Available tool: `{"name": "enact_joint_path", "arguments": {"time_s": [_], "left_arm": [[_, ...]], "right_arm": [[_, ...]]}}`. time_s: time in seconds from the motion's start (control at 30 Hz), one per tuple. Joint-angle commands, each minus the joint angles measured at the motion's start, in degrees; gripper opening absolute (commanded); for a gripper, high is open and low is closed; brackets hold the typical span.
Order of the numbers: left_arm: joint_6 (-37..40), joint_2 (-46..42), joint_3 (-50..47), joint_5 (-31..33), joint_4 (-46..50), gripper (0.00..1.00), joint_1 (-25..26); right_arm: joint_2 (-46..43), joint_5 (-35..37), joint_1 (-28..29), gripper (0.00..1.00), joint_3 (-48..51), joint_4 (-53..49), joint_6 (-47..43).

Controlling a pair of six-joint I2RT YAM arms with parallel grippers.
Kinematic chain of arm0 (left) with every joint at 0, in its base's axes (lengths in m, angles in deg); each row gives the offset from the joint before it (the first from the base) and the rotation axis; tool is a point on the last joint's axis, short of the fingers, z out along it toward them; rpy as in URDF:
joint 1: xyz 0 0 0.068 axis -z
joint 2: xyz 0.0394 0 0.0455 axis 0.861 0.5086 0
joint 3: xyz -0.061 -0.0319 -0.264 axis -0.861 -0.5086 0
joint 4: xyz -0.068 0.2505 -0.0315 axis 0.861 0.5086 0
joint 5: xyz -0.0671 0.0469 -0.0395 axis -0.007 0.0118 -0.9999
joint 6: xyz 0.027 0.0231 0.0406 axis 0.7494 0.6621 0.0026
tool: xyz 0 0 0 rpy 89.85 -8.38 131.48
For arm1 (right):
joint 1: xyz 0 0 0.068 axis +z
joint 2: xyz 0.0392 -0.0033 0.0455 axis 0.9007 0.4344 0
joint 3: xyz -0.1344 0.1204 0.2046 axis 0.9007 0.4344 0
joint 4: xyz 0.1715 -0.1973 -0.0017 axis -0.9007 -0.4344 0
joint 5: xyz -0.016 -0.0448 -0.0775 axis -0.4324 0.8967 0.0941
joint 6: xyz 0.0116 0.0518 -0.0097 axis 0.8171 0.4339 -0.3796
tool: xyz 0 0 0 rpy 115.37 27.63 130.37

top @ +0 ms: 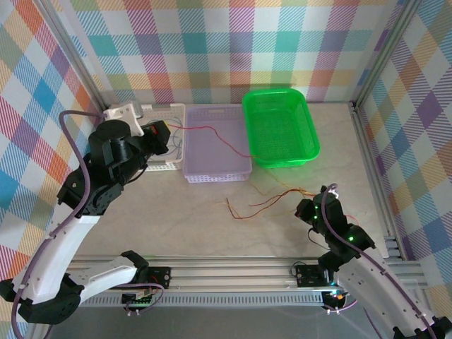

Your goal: Untangle the cables

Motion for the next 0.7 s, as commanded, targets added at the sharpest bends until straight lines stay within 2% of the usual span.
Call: {"name": "enact_joint_path", "arguments": {"time_s": [0.0, 0.37, 0.57, 0.67], "left_arm": [[1.9, 0.2, 2.5, 0.2, -1.0, 0.00, -0.6], [4.4, 7.4, 5.8, 1.1, -3.7, 0.00, -1.1], [6.5, 12.3, 5.4, 3.7, -6.2, 0.00, -3.0], [6.3, 14.7, 5.7, 3.1, -7.1, 0.00, -4.4]], "right_arm": [[0.5, -1.6, -0.3, 0.00, -0.9, 3.0, -1.5], [0.2, -2.8, -0.4, 0.00, -0.6, 4.4, -2.0], [0.1, -3.5, -0.4, 0.00, -1.0, 4.5, -2.8], [0.2, -3.8, -0.4, 0.00, -1.0, 4.7, -3.0]]}}
